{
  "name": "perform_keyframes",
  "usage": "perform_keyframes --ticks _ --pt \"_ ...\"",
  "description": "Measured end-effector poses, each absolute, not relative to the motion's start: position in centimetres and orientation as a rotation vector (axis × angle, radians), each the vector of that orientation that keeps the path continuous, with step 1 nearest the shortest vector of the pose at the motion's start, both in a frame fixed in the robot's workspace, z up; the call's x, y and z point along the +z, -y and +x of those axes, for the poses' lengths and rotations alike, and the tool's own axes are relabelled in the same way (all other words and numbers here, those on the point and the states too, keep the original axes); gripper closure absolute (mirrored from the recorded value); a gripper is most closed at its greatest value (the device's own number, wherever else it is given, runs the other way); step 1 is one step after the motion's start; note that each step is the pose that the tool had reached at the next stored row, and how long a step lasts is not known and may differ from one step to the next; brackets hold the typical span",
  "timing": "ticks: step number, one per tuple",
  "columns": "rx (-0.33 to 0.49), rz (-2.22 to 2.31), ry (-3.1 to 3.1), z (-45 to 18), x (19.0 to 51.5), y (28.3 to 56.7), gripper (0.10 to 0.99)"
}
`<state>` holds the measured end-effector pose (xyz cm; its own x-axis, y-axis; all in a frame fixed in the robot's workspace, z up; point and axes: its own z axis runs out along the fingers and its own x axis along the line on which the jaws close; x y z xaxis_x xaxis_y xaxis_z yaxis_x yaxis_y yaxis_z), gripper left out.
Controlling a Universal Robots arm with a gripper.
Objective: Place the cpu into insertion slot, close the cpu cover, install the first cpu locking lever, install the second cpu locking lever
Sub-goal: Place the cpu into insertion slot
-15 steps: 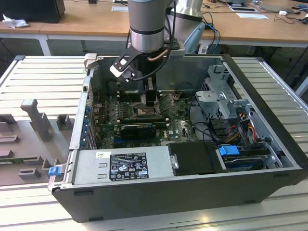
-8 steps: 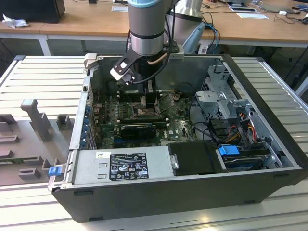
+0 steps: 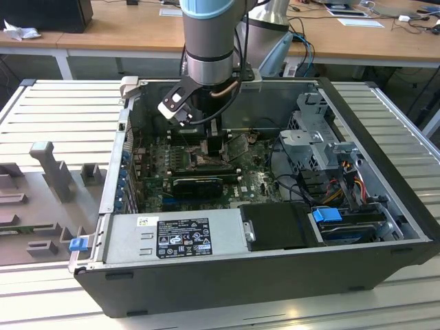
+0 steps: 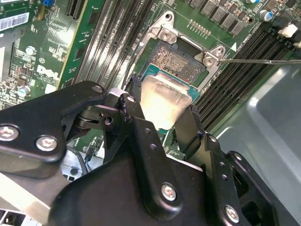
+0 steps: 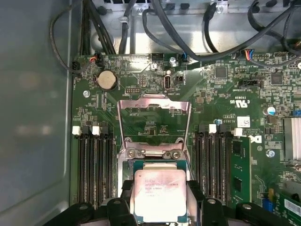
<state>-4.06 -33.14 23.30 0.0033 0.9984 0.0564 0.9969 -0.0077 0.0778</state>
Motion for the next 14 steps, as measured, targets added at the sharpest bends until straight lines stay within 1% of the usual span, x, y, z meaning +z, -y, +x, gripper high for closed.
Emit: perform_keyframes --ticks 5,14 --pt "0.152 2.216 -2.203 -4.4 23.1 33.1 0.557" --pt "0.137 2.223 -2.210 -4.5 21.2 33.1 0.557"
